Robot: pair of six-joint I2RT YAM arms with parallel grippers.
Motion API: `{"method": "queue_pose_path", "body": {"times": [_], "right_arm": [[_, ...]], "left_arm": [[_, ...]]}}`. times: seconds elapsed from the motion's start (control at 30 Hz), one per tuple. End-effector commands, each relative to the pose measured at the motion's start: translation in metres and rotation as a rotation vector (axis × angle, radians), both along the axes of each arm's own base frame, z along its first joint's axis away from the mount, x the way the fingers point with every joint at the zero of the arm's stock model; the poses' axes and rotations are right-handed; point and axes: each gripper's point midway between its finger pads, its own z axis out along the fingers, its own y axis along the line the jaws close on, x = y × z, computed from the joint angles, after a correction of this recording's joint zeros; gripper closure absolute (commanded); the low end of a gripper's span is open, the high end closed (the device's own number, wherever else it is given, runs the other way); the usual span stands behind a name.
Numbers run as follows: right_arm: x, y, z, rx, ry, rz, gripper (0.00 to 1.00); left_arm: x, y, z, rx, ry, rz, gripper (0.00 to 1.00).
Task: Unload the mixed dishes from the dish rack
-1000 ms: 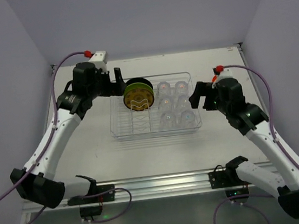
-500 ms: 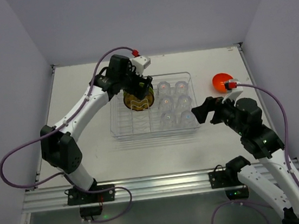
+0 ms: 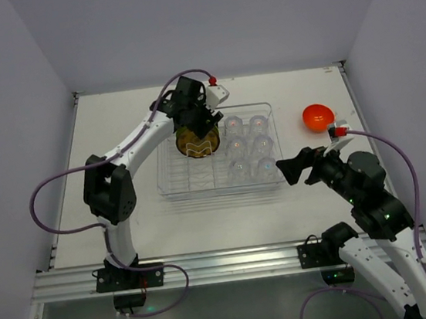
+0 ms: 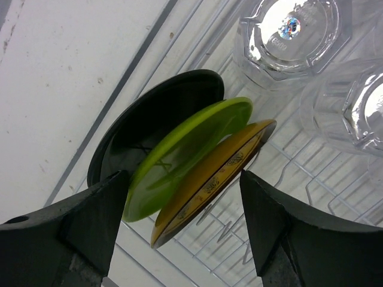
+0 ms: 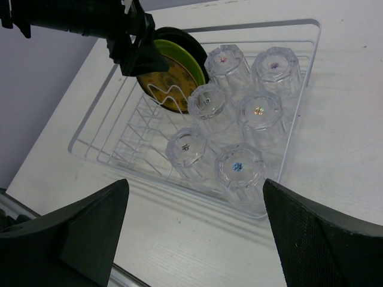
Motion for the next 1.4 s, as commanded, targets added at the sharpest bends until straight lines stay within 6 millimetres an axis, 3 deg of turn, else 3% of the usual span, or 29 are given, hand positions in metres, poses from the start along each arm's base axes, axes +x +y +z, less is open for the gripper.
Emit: {"method": "queue_pose_path", "body": {"times": [0.0, 0.13, 0.3, 0.4, 0.47, 0.63, 0.83, 0.97, 1.1, 1.37], "right_arm": [[-0.003, 0.006, -0.005, -0.006, 0.000, 0.043, 0.05], [-0.002, 0.007, -0.007, -0.012, 0.008, 0.047, 0.06], [0.000, 0.007, -0.008, -0.015, 0.010, 0.046, 0.06], [0.001, 0.008, -0.009, -0.018, 0.018, 0.046, 0.06], [0.002, 0.008, -0.010, -0.020, 0.021, 0.048, 0.06], [0.002, 0.010, -0.012, -0.022, 0.030, 0.060, 0.06], [0.002, 0.011, -0.013, -0.030, 0.038, 0.066, 0.06], [0.001, 0.012, -0.013, -0.029, 0.040, 0.074, 0.06], [0.000, 0.011, -0.011, -0.031, 0.036, 0.071, 0.06], [-0.001, 0.012, -0.010, -0.029, 0.036, 0.075, 0.07]], "left_arm": [[0.004, 0.000, 0.006, 0.035, -0.001, -0.036, 0.22], [0.001, -0.002, 0.004, 0.030, 0.010, -0.053, 0.41], [-0.001, 0.000, 0.006, 0.031, 0.004, -0.053, 0.41], [-0.001, 0.001, 0.010, 0.029, -0.014, -0.050, 0.35], [-0.002, -0.001, 0.018, 0.017, -0.032, -0.054, 0.23], [0.002, -0.008, 0.046, -0.026, -0.111, -0.055, 0.11], [-0.009, -0.014, 0.063, -0.054, -0.141, -0.071, 0.11], [-0.016, -0.011, 0.048, -0.036, -0.094, -0.071, 0.16], [-0.018, -0.006, 0.027, 0.004, -0.056, -0.059, 0.28], [-0.016, -0.004, 0.006, 0.049, -0.023, -0.057, 0.34]]}}
